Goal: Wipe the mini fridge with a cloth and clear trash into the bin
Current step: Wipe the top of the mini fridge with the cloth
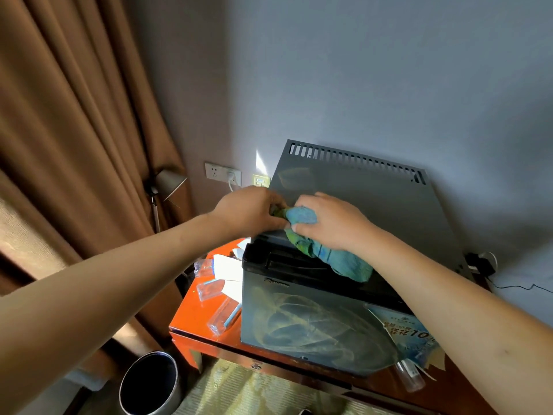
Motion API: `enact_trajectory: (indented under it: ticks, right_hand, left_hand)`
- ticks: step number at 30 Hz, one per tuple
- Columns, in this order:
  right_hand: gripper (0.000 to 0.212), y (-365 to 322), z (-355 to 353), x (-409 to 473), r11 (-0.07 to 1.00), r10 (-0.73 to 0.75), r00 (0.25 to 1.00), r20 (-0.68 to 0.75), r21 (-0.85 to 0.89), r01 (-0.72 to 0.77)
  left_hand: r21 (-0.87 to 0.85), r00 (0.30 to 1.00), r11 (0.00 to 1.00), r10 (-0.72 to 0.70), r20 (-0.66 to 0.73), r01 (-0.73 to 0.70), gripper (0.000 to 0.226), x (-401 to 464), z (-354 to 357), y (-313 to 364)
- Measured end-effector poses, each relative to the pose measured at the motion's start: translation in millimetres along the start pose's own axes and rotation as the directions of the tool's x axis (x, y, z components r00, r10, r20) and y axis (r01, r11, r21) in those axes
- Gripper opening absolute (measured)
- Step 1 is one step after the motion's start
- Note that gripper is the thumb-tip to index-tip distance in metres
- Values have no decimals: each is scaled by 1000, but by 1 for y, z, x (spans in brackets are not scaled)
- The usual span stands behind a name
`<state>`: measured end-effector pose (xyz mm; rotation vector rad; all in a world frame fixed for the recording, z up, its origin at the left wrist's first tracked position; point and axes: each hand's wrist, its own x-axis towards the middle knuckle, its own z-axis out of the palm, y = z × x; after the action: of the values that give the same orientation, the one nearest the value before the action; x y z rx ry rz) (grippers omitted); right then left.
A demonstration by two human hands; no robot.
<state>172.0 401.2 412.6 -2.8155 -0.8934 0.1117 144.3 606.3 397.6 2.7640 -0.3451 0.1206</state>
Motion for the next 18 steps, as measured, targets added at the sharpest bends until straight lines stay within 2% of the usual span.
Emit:
enact_trajectory:
  ticks: [5,8,13,18]
  right_hand:
    - [38,-9,1,39,997,69,998,-3,30,-69]
    - [39,-13,2,32,997,73,997,-22,14,-73]
    - [37,-28,8,5,1000,-20,999,25,2,20]
    - [36,-40,12,18,998,-43,999,-6,-54,42]
  left_hand:
    - [-21,995,995,-96,-27,95,46,22,-9,-18]
    - [-57,997,996,-71,-10,70,41,18,-11,-15]
    - [-9,1000,1000,11,20,-11,38,-15,-10,-25]
    - [-7,1000,1000,-18,7,18,34,-19,-15,-37]
